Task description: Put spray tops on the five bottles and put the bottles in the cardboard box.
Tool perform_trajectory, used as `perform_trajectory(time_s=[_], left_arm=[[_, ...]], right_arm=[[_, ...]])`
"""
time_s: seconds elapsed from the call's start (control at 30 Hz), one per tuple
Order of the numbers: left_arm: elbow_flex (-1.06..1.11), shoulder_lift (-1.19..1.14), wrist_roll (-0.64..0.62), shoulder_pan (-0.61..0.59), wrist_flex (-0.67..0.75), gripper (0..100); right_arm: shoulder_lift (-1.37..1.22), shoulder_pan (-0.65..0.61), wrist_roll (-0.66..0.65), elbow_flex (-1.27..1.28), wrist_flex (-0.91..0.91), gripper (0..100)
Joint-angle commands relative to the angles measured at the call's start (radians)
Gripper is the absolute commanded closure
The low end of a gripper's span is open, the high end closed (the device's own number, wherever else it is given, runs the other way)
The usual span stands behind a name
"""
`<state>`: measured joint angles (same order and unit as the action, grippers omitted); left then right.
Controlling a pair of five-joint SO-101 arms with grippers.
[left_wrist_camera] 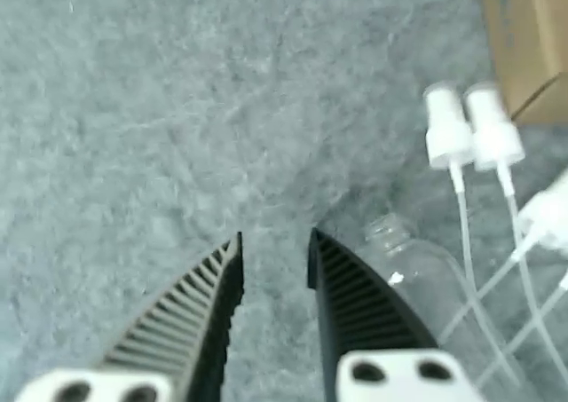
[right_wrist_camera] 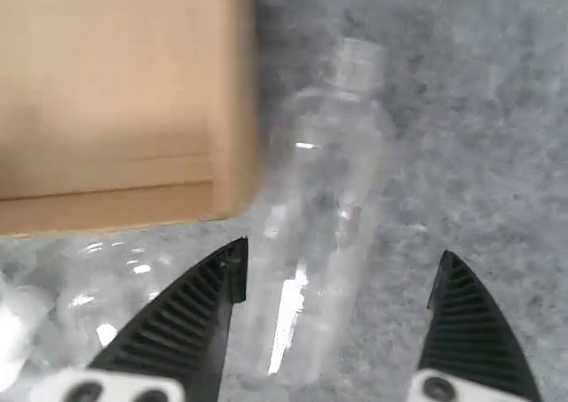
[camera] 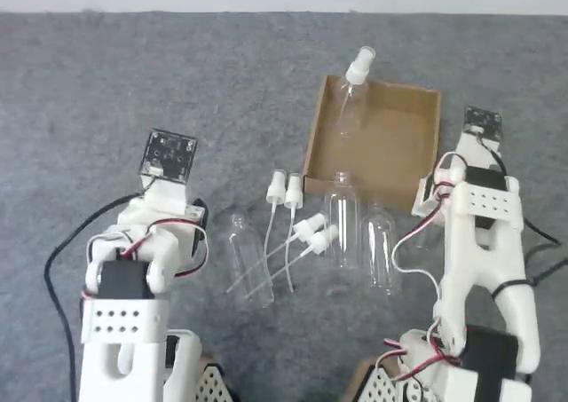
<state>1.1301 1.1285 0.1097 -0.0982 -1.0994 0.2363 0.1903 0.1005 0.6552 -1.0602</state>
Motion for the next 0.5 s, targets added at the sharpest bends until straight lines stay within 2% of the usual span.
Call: perform_trajectory(time_s=[0.0,0.3,0.47], left_arm=[[-0.005,0.054,-0.009,0.000,0.029,89],[-0.004,0.055,-0.009,0.000,0.029,89],[-0.004,0.054,-0.009,0.000,0.029,89]], right_arm=[[-0.015,0.074,-0.052,-0.006,0.038,72.3],[-0.134,0.199,-0.190,-0.006,0.067,72.3],[-0.145,0.259,-0.376,-0.012,0.064,72.3]])
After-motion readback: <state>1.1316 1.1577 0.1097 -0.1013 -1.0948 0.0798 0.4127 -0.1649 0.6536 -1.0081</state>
